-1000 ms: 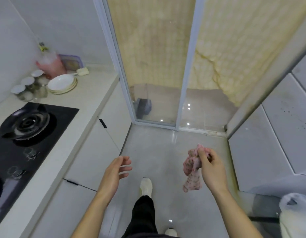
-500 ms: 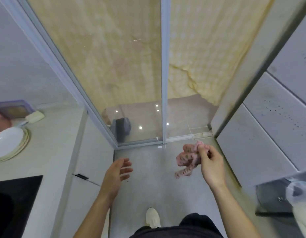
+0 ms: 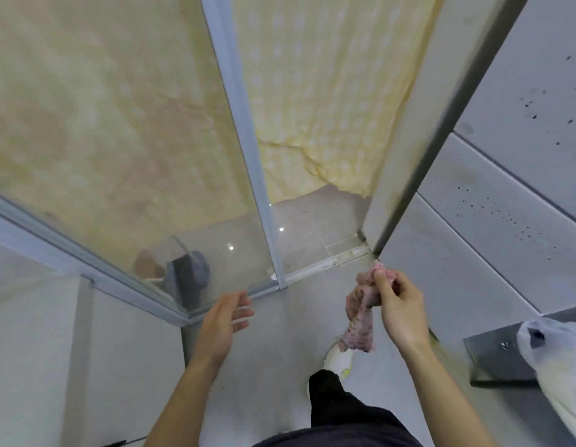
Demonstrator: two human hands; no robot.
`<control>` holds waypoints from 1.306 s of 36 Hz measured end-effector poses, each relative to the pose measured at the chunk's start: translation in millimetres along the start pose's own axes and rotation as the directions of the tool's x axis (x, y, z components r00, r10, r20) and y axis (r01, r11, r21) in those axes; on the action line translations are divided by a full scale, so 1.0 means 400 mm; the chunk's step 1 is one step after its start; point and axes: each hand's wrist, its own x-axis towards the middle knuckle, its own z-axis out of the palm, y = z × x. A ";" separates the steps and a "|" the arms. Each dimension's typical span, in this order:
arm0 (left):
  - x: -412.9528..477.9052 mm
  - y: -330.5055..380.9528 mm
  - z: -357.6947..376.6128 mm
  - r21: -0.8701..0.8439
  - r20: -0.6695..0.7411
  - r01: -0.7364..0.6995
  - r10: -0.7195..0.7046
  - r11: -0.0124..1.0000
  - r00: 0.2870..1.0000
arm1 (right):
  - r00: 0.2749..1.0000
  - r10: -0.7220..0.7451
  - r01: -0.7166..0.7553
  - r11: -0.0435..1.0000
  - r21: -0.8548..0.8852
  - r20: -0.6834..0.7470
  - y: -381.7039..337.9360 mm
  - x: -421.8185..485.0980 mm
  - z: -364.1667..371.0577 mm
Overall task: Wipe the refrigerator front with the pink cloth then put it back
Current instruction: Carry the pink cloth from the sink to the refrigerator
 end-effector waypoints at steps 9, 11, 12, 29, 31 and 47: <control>0.209 0.183 0.181 0.086 0.101 -0.059 0.050 0.995 0.994 | 0.999 -0.002 0.003 1.000 0.026 -0.054 -0.067 0.259 -0.028; 0.244 0.220 0.227 0.096 0.137 -0.084 0.070 0.992 0.988 | 0.998 -0.002 0.004 1.000 0.019 -0.069 -0.082 0.301 -0.043; 0.259 0.238 0.251 0.097 0.154 -0.092 0.077 0.991 0.985 | 0.997 0.001 0.000 1.000 0.017 -0.079 -0.087 0.320 -0.051; 0.473 0.461 0.652 0.231 0.551 -0.225 0.063 0.947 0.832 | 0.932 0.084 -0.042 0.991 0.125 -0.353 -0.142 0.455 -0.197; 0.494 0.488 0.700 0.229 0.598 -0.251 0.068 0.940 0.799 | 0.912 0.108 -0.062 0.990 0.128 -0.395 -0.145 0.468 -0.213; 0.542 0.615 0.976 0.143 0.959 -0.516 0.010 0.845 0.283 | 0.839 0.164 -0.024 0.964 0.265 -0.518 -0.295 0.496 -0.259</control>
